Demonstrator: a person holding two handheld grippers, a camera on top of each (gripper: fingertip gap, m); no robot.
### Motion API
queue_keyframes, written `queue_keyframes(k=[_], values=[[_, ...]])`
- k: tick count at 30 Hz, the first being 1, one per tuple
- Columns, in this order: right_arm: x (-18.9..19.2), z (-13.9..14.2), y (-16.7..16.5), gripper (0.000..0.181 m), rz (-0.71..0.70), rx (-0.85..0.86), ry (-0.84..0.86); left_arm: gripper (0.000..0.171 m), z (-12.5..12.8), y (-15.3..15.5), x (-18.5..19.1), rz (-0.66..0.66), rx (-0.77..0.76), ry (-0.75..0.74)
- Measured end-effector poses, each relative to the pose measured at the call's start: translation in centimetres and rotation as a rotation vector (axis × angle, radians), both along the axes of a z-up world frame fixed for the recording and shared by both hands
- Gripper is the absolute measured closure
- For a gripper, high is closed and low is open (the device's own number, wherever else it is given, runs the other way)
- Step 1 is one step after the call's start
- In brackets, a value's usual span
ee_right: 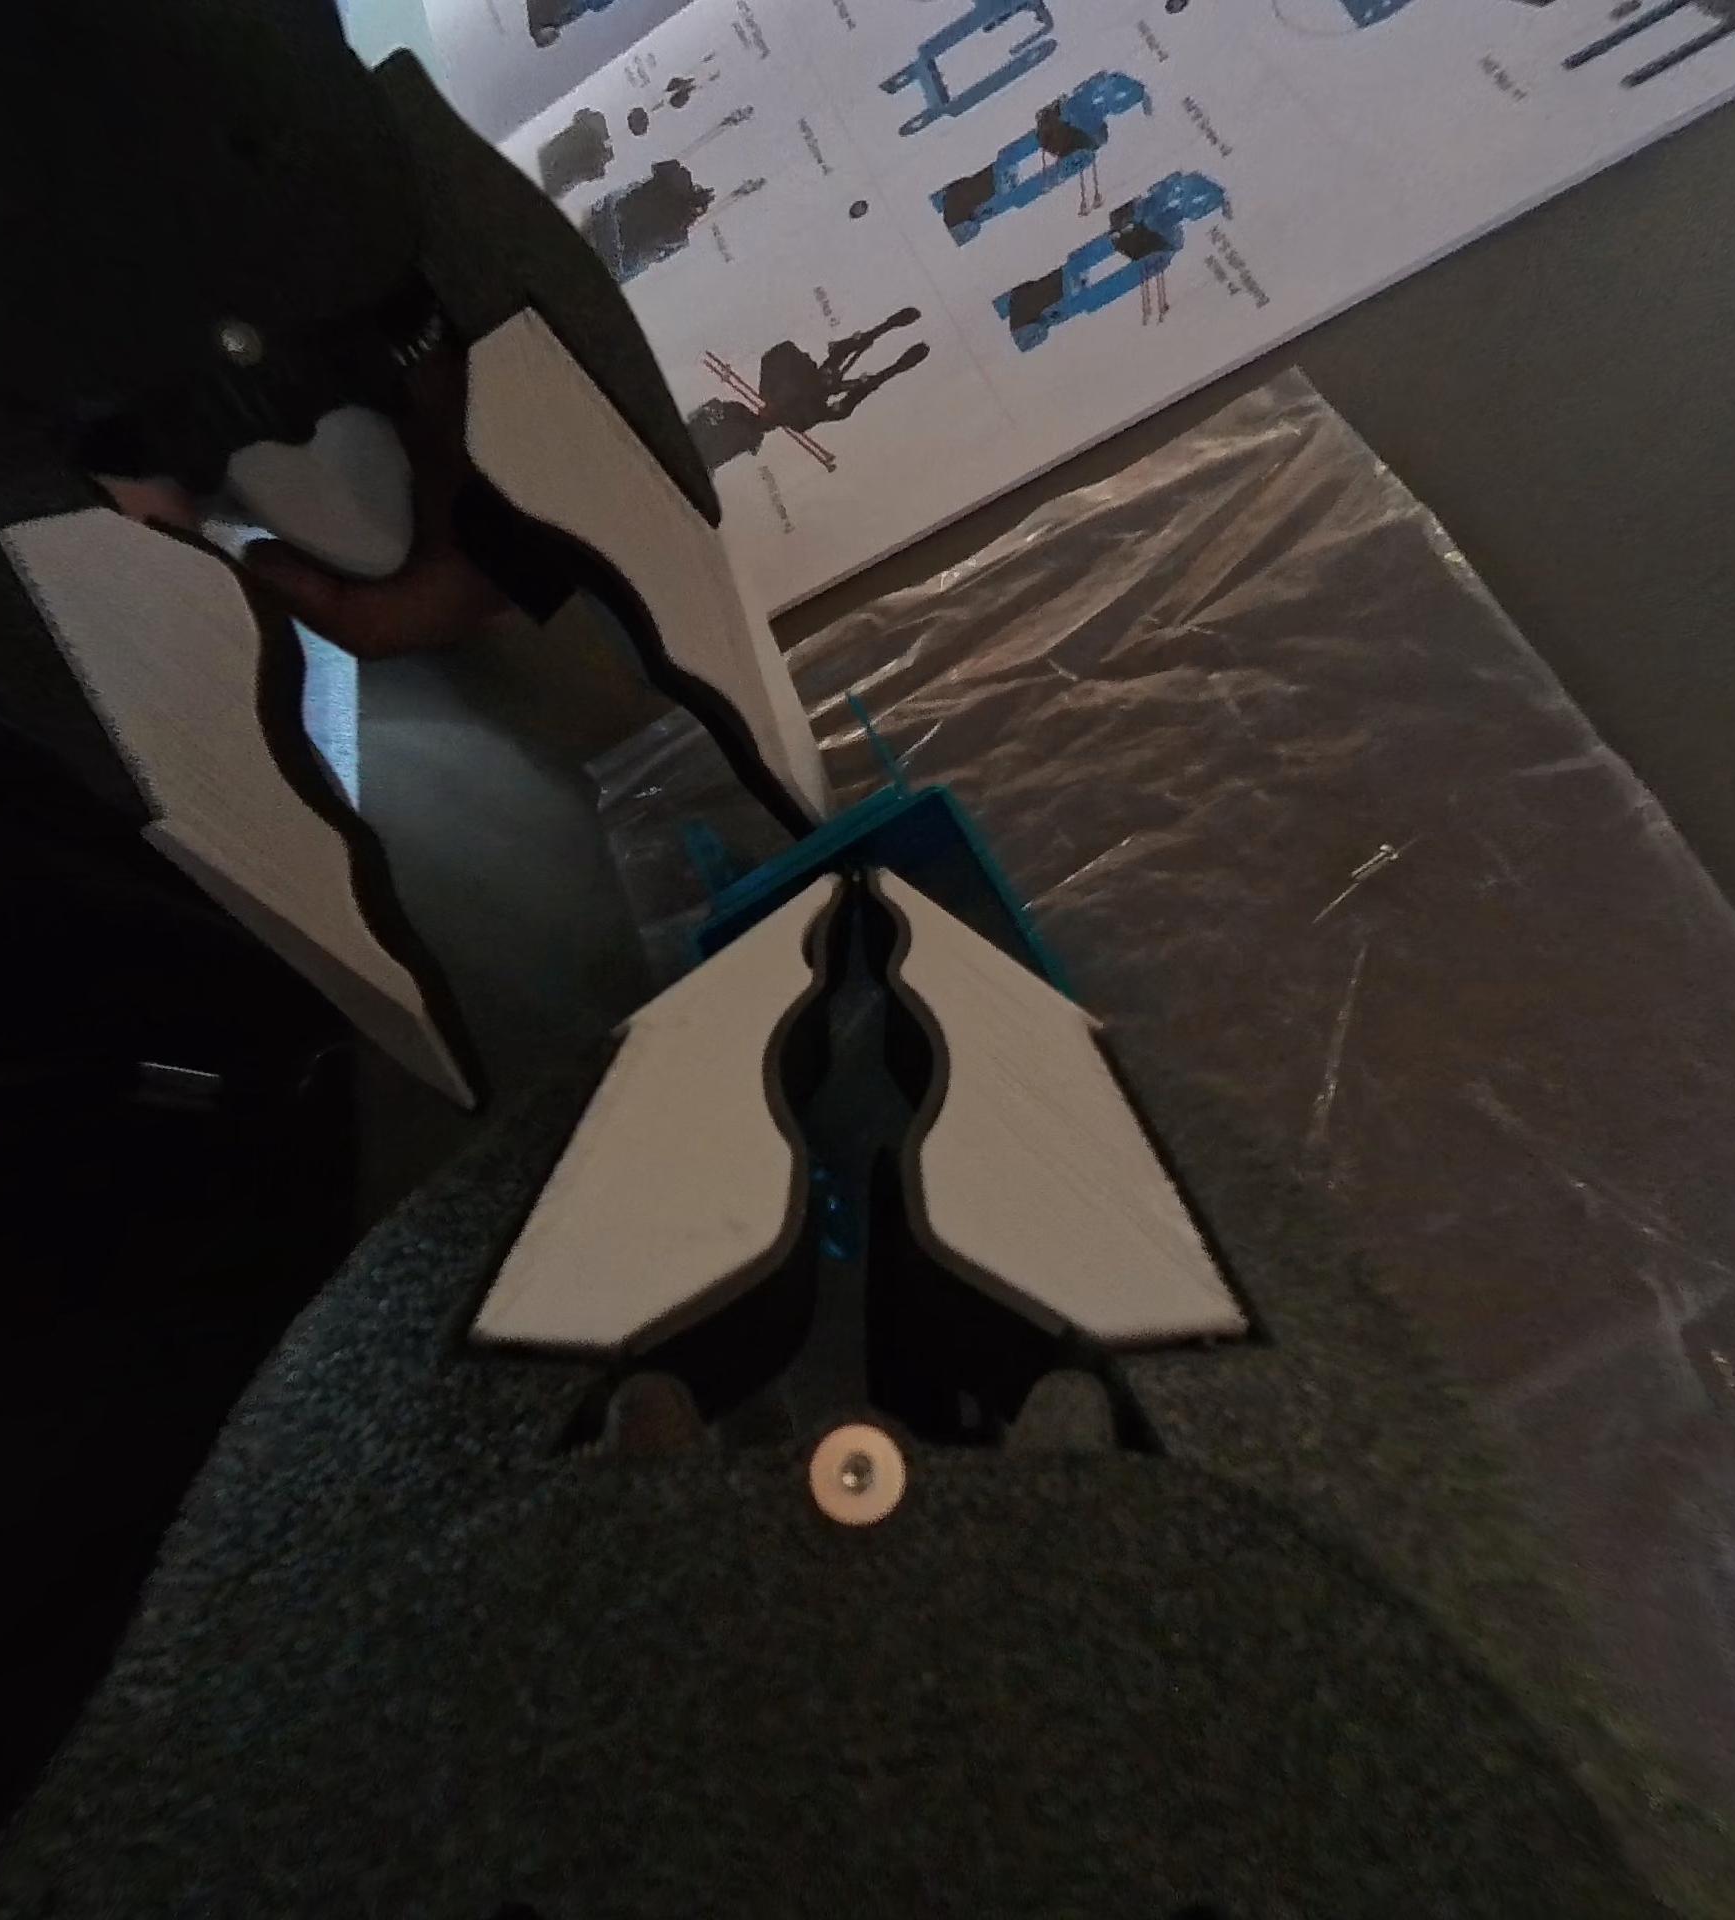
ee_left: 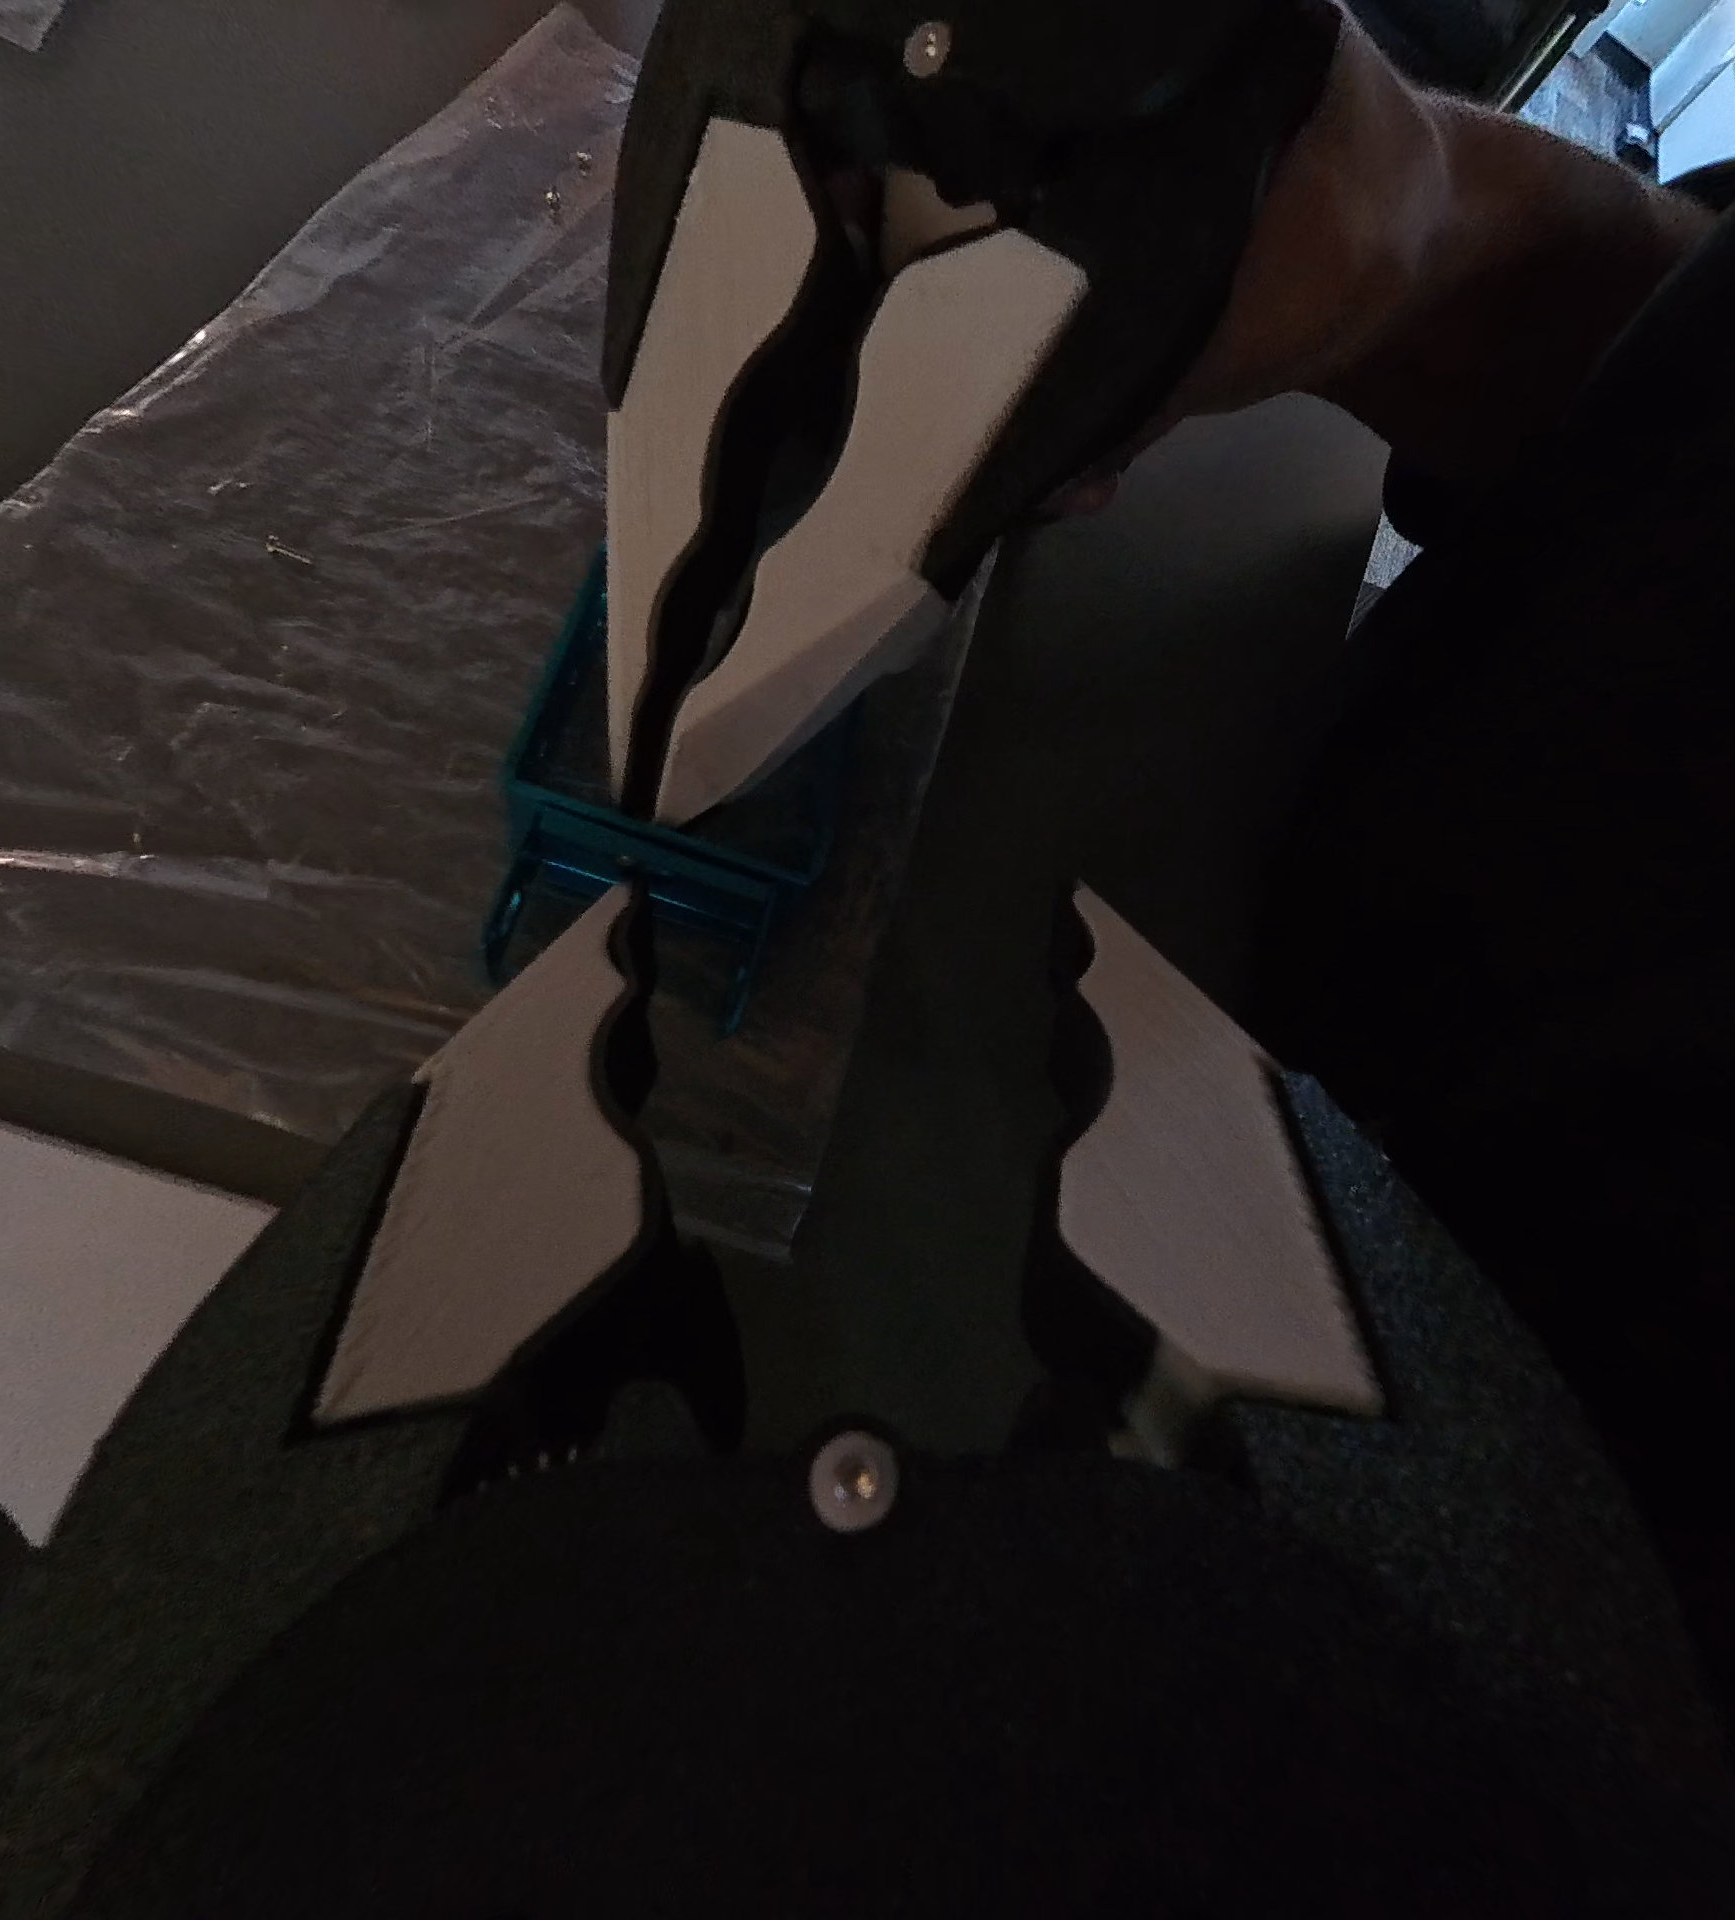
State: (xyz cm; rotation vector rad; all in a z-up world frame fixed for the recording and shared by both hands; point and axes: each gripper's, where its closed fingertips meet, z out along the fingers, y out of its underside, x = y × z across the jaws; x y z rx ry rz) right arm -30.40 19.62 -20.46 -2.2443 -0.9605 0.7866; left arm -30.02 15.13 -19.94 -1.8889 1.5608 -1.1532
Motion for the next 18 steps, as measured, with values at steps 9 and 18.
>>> queue_keyframes(k=[9,18], values=[[-0.09,-0.07,-0.35,0.181,-0.009,-0.165,0.136,0.095,-0.01,-0.21,0.0,-0.009,-0.001,0.001],[-0.18,-0.01,-0.9,0.18,-0.006,-0.31,0.235,0.096,0.05,-0.46,-0.03,-0.017,-0.007,-0.002]])
